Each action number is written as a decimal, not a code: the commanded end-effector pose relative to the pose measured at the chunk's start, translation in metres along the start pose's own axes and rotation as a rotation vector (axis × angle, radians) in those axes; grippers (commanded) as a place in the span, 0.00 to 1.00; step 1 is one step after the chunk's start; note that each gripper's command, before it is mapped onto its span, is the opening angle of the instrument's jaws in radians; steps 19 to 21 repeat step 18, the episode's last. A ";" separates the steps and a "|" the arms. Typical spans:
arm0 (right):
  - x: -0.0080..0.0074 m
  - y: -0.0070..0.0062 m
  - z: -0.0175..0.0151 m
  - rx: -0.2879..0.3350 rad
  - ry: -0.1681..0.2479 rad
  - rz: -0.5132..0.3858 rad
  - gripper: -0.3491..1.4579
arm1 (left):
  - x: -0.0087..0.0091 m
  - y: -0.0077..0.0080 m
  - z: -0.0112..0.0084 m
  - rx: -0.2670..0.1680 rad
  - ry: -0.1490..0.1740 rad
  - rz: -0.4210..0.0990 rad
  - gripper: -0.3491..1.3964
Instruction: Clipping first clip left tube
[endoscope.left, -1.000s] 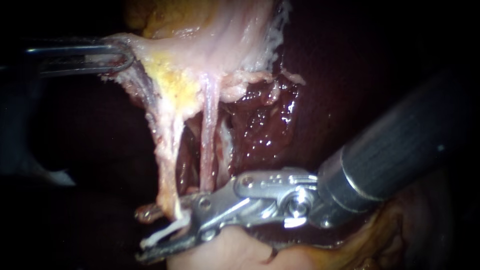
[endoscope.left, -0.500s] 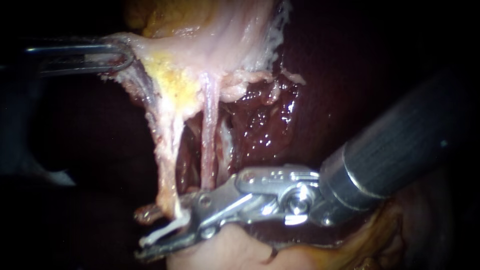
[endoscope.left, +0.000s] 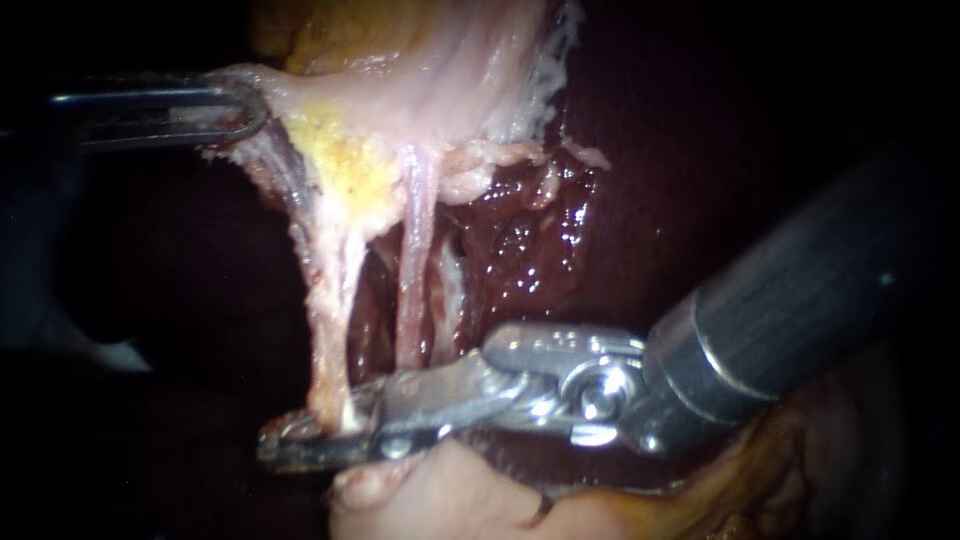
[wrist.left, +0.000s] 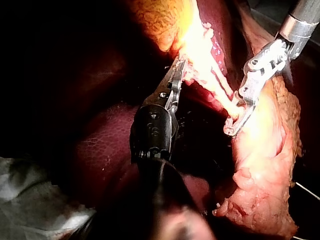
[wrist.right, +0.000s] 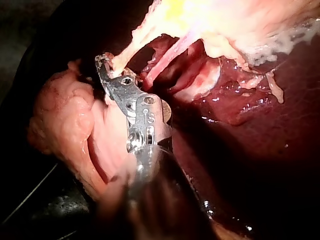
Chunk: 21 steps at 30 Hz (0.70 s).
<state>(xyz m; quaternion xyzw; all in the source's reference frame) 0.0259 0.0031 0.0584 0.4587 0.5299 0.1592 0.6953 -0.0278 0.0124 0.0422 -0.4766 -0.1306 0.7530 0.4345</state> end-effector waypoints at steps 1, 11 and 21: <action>0.0001 0.0002 -0.0001 -0.011 -0.024 0.016 0.00 | 0.0000 0.0000 0.0000 0.000 0.000 0.000 0.00; -0.0004 0.0006 -0.0007 -0.023 -0.055 0.016 0.00 | 0.0000 0.0000 0.0000 0.000 0.000 0.000 0.00; -0.0004 0.0006 -0.0007 -0.023 -0.056 0.016 0.00 | 0.0000 -0.0001 0.0001 0.000 0.000 0.000 0.00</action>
